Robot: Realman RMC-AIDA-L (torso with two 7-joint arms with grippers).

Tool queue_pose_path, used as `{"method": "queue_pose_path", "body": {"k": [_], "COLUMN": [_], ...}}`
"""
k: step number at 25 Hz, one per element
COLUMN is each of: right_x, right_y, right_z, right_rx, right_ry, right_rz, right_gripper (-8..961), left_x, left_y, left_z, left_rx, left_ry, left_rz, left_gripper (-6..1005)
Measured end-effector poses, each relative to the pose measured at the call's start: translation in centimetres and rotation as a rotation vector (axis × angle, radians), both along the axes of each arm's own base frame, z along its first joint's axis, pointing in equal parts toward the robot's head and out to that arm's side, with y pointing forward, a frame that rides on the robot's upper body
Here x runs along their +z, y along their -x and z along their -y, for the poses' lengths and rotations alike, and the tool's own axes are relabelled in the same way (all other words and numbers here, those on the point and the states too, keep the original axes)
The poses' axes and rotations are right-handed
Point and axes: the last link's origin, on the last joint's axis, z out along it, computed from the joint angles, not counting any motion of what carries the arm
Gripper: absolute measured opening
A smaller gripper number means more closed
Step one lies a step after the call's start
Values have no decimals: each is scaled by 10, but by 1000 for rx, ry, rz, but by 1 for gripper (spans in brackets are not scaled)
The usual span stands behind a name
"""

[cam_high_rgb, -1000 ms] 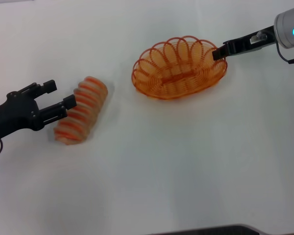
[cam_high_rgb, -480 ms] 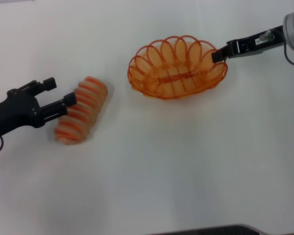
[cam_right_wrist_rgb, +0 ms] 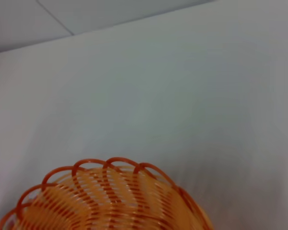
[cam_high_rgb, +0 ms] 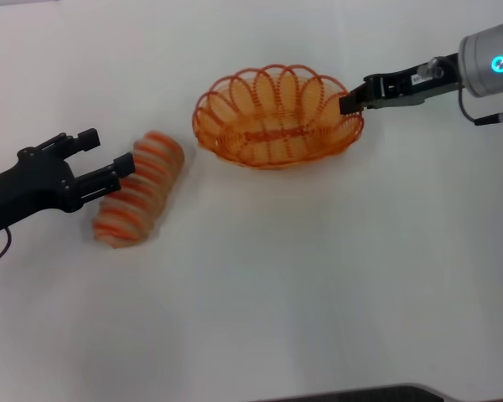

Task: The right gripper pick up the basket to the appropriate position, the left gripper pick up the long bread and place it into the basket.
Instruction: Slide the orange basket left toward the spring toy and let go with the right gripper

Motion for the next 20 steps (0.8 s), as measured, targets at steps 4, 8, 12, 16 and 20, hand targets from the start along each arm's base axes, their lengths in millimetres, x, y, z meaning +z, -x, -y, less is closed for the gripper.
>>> {"method": "queue_pose_path", "body": {"k": [4, 8, 12, 16, 20], "right_x": [-5, -11, -16, -20, -24], "right_y": [2, 3, 5, 6, 4], "right_z": [-1, 0, 1, 2, 4], "right_rx": [-8, -17, -22, -31, -42], "right_ry": [-25, -33, -34, -35, -35], "right_rz": [-15, -23, -38, -67, -78], "right_gripper": [75, 76, 76, 76, 76], "left_x": [0, -1, -2, -2, -2], "left_y": [1, 1, 1, 1, 2], "left_z": [-1, -1, -1, -1, 0], "left_rx": [6, 7, 10, 7, 9], "left_ry": [-5, -5, -7, -10, -10], "left_rz": [-8, -7, -10, -14, -15], "left_gripper": [806, 806, 806, 806, 806]}}
